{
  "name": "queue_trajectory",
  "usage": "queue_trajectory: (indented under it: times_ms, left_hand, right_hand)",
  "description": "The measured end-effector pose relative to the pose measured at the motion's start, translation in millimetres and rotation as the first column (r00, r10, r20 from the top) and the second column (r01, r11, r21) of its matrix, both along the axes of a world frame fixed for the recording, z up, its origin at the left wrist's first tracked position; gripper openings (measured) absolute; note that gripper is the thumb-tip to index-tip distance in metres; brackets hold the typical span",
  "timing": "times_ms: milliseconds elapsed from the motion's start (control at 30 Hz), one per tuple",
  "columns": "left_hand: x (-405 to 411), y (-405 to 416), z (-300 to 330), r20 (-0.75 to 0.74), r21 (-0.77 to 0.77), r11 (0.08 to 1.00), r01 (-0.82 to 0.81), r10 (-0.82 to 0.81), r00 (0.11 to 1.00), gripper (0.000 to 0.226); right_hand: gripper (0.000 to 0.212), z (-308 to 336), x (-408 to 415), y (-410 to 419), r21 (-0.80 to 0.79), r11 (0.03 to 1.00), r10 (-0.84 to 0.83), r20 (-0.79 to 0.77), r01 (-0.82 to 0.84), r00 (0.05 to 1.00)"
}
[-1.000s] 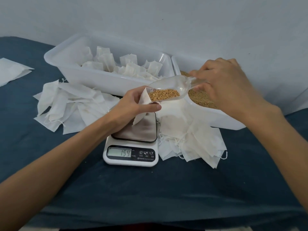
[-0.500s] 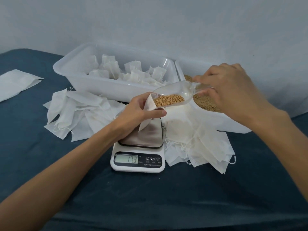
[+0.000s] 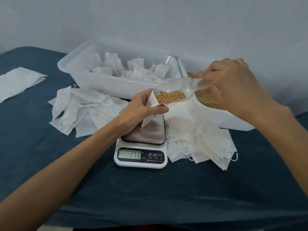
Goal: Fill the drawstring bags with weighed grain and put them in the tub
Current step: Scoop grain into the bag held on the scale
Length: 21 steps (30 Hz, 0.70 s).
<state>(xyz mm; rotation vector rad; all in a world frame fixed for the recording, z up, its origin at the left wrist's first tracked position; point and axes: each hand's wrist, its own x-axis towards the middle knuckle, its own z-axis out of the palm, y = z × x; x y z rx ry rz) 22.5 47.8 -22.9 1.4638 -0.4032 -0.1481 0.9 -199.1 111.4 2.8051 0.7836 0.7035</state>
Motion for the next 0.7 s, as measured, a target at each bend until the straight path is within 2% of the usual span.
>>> queue_trajectory:
  times_ms: [333,700]
  left_hand:
    - [0.6,-0.4,-1.4,-0.014,-0.003,1.0,-0.011,0.011,1.0,0.053]
    - [0.2,0.1,-0.9,-0.005,-0.011,1.0,0.004,-0.004,1.0,0.04]
  right_hand:
    - [0.034,-1.0,-0.9,-0.9,0.01,1.0,0.002,-0.002,-0.002,1.0]
    - [0.034,-3.4,0.0,-2.9,-0.001,0.999,0.038,0.06,-0.038,0.997]
